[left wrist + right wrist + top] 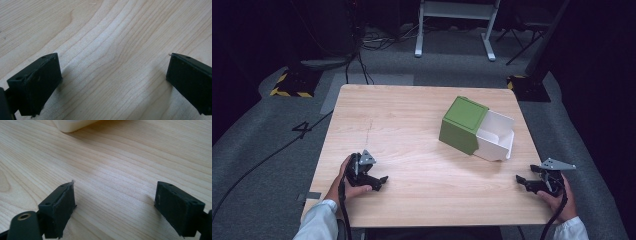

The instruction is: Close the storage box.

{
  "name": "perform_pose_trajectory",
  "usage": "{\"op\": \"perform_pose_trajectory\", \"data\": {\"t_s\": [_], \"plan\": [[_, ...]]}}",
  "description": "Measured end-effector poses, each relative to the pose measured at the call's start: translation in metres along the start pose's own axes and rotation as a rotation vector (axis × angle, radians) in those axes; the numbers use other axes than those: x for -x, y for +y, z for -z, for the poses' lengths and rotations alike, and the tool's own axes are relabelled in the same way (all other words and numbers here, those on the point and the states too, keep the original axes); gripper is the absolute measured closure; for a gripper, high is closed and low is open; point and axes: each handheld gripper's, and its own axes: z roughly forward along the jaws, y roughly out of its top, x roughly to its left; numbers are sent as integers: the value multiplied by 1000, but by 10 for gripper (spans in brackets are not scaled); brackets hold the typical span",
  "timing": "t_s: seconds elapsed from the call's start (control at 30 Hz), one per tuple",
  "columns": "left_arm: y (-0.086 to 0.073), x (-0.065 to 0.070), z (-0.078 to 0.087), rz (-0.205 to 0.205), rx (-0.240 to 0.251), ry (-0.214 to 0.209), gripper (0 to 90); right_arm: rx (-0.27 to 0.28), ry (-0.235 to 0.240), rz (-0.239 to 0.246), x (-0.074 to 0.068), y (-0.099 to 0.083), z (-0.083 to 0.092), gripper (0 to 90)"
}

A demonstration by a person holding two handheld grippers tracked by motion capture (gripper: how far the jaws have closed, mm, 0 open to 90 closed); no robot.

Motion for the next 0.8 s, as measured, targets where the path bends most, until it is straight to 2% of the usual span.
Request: {"op": "perform_pose_trajectory", "data": {"t_s": [0.1, 0.27, 0.37, 0.47, 0.6, 0.8], "plan": [[0, 0, 0, 0, 0, 0, 0, -1, -1, 0, 0, 1, 0, 166], [0, 0, 0, 0, 0, 0, 1, 3, -37, 15, 0, 3, 0, 196], [0, 0, 0, -1, 0, 0, 1, 8, -44, 12, 0, 5, 1, 201], [0, 1, 0, 3, 3, 0, 3, 32, -48, -3, 1, 12, 4, 210], [0, 0, 0, -2, 2, 2, 4, 57, -67, 19, 2, 27, 10, 220], [0, 0, 1, -1, 2, 4, 4, 94, -87, 23, 9, 47, 19, 252]]}}
